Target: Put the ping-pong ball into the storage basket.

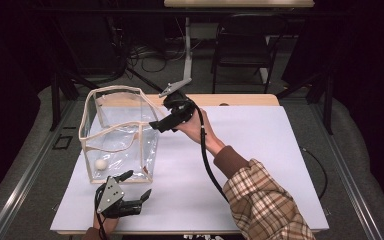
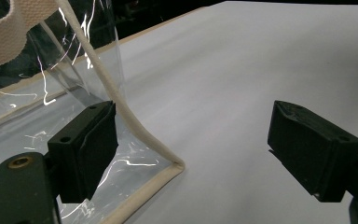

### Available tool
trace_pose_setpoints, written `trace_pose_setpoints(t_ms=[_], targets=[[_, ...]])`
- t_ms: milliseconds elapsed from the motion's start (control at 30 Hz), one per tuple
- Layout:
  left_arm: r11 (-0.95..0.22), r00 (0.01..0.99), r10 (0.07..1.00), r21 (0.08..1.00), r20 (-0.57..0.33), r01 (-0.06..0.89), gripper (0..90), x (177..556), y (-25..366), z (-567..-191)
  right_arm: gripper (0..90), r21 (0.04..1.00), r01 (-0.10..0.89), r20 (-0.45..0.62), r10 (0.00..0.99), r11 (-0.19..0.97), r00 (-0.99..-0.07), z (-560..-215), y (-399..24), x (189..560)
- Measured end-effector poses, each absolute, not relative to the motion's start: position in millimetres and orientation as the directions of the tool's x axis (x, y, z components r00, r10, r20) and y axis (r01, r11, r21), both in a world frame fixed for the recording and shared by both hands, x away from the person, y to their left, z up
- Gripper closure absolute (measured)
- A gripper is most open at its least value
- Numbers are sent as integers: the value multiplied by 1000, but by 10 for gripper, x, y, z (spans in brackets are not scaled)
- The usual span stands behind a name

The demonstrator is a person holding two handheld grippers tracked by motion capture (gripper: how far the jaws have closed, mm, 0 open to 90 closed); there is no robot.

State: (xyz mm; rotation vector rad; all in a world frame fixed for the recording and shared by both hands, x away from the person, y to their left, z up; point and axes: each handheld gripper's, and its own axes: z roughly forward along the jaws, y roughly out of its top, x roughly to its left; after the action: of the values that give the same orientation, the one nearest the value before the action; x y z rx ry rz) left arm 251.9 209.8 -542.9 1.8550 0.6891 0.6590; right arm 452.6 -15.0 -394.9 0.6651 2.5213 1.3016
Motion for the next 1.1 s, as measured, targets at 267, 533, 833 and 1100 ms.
trace_pose_setpoints(t_ms=[267, 533, 833, 1100], targets=[[-329, 693, 709, 931, 133, 158, 158, 2517, 2100, -5429, 52, 806, 301, 2, 506, 510, -863, -4031, -365, 4436], [-330, 695, 707, 930, 131, 160, 158, 2511, 2099, -5426, 49, 808, 304, 1, 514, 505, -858, -4110, -561, 4338], [-328, 695, 707, 931, 131, 158, 158, 2508, 2097, -5427, 41, 807, 312, 3, 526, 501, -851, -4193, -765, 4227], [-327, 694, 708, 931, 130, 159, 158, 2510, 2098, -5428, 37, 812, 315, 3, 537, 490, -843, -4247, -931, 4148]])
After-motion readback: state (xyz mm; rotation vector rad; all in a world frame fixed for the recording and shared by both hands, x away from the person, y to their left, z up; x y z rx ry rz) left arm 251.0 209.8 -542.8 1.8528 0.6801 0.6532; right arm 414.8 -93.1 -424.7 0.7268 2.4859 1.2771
